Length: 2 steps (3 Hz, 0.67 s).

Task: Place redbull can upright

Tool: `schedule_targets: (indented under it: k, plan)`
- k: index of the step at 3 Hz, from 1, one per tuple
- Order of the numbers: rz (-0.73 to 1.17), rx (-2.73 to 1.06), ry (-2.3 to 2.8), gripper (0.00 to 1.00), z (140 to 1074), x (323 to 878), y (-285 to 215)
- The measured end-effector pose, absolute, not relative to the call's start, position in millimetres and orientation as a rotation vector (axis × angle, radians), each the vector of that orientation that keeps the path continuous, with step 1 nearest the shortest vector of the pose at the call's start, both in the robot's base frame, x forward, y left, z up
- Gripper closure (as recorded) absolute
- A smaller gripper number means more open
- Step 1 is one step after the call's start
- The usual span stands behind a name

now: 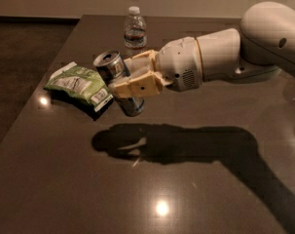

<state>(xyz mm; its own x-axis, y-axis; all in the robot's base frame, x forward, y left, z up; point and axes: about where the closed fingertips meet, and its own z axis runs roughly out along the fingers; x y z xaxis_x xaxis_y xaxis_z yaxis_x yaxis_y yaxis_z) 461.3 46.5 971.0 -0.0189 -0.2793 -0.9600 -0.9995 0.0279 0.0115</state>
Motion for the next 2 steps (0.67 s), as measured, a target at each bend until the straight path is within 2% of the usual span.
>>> schedule_targets:
  k: [2]
  plan:
    - [1.072,-1.186,1.413,1.0,954.6,455.2,32.3]
